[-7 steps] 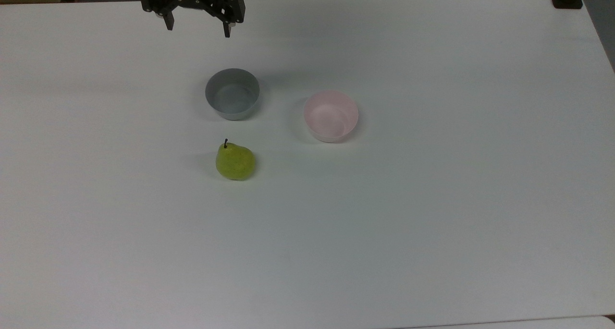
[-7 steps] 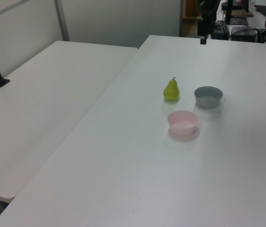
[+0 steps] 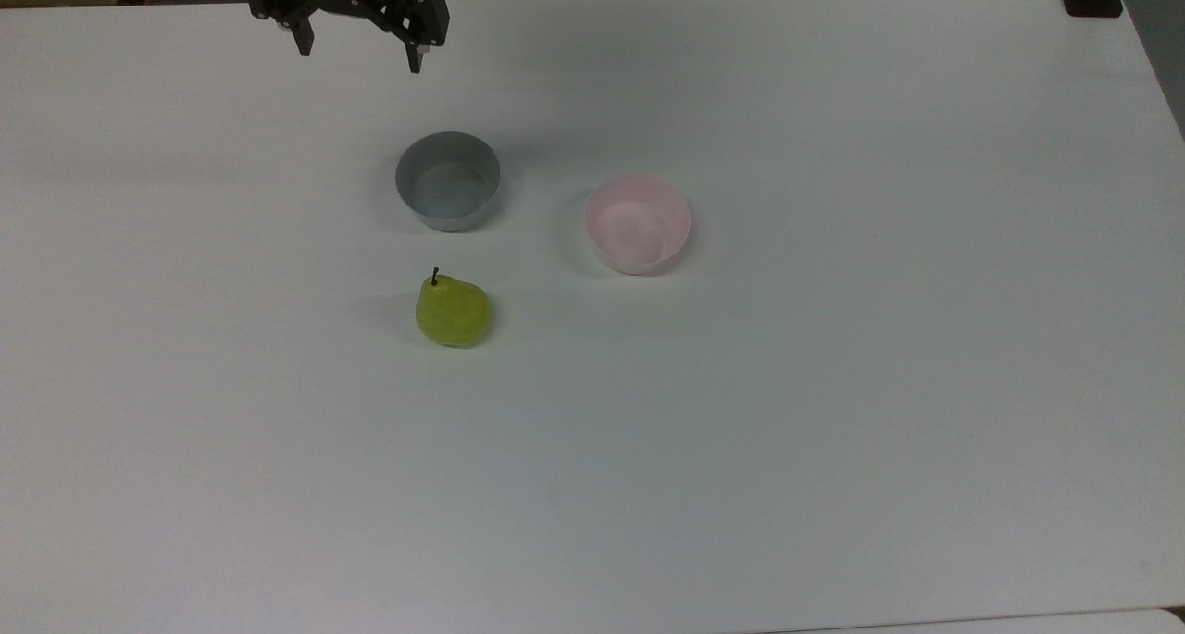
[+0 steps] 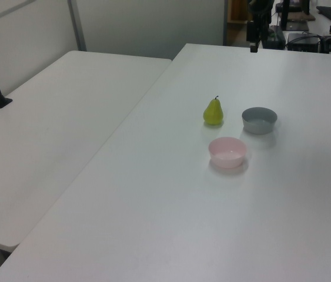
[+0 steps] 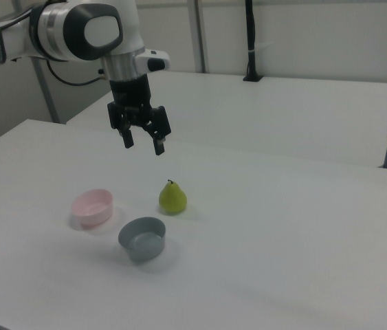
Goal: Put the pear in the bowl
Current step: 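Move the open gripper down over the green pear, then close the gripper around the green pear and lift it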
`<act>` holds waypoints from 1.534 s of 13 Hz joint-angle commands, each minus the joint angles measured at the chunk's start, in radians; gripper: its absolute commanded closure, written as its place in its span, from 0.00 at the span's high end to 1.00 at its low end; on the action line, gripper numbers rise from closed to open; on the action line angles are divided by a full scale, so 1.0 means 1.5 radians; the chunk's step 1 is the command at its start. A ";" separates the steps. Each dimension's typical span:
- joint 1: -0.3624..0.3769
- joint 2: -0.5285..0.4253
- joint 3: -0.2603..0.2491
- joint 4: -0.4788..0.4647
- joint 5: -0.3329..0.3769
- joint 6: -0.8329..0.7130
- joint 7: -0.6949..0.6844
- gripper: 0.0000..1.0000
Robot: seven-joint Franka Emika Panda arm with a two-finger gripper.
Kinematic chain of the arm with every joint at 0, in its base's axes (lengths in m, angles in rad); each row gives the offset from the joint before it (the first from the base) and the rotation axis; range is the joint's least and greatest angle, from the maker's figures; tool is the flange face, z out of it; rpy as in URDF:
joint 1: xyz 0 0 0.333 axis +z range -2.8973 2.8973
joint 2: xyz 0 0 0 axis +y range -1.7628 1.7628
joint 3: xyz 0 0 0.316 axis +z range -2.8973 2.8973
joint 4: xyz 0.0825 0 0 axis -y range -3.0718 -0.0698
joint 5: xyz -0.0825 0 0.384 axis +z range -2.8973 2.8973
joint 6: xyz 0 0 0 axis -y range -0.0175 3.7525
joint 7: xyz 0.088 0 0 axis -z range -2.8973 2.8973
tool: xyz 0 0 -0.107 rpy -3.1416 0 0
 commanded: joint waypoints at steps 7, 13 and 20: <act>0.034 0.113 -0.008 0.001 0.028 0.134 -0.017 1.00; 0.050 0.259 -0.008 0.001 0.030 0.282 -0.044 1.00; 0.071 0.307 -0.009 0.003 0.025 0.367 0.002 0.24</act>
